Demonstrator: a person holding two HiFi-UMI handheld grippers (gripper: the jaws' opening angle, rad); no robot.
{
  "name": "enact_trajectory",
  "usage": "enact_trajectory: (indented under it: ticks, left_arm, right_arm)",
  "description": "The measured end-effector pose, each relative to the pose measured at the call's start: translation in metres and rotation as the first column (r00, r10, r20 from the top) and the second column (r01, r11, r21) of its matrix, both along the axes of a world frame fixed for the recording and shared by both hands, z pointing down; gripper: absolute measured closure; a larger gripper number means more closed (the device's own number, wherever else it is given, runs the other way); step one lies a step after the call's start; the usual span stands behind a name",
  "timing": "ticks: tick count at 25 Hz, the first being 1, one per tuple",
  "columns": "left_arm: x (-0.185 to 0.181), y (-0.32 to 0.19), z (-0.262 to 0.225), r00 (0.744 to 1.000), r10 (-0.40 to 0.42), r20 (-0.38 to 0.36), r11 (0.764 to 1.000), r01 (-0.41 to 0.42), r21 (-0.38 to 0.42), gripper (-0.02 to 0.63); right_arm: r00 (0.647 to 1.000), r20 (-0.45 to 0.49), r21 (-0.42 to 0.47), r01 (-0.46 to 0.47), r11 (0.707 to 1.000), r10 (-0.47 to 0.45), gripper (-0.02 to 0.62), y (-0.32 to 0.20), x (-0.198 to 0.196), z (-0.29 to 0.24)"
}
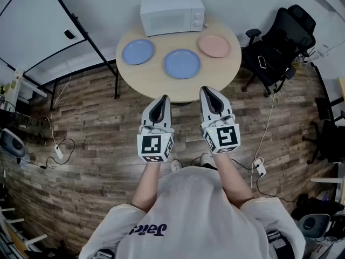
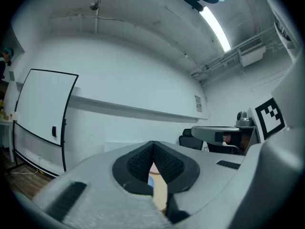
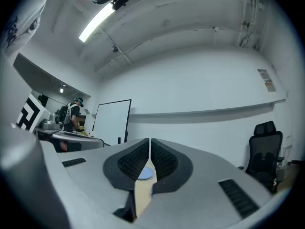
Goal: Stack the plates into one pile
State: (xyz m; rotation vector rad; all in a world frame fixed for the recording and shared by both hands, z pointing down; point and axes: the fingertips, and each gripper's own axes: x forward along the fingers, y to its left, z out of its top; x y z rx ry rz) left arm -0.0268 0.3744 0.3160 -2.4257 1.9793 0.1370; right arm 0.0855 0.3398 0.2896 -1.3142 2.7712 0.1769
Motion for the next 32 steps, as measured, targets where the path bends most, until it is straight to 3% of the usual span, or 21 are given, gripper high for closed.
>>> enact_trajectory:
  ticks: [10, 17, 23, 32]
  left_arm:
    - [-0.015, 0.002, 0.015, 0.999, 0.034, -0.041, 0.999, -0.035, -0.036, 0.591]
    - [-0.010, -0.025, 0.027, 0.998, 0.043, -0.055, 0.998, -0.046, -0.050, 0.591]
    - [-0.017, -0.087, 0.031, 1.000, 0.002, -0.018, 0.999, -0.003, -0.033, 0.591]
    - [-0.014, -0.230, 0.025, 0.997, -0.065, 0.039, 0.997, 0.067, -0.049, 0.591]
  right_arm:
    - [0.999, -0.015, -0.060, -0.046, 0.997, 0.045, 0.575, 0.011, -0.012, 0.016]
    - [0.999, -0.018, -0.106, -0.028, 0.994, 0.026, 0.575, -0.021, -0.017, 0.033]
    - [1.000, 0.014, -0.128, 0.007, 0.992, -0.006, 0.575, -0.088, -0.024, 0.043]
    - [0.998, 0.037, -0.163, 0.063, 0.985, -0.057, 0.575, -0.243, -0.022, 0.038]
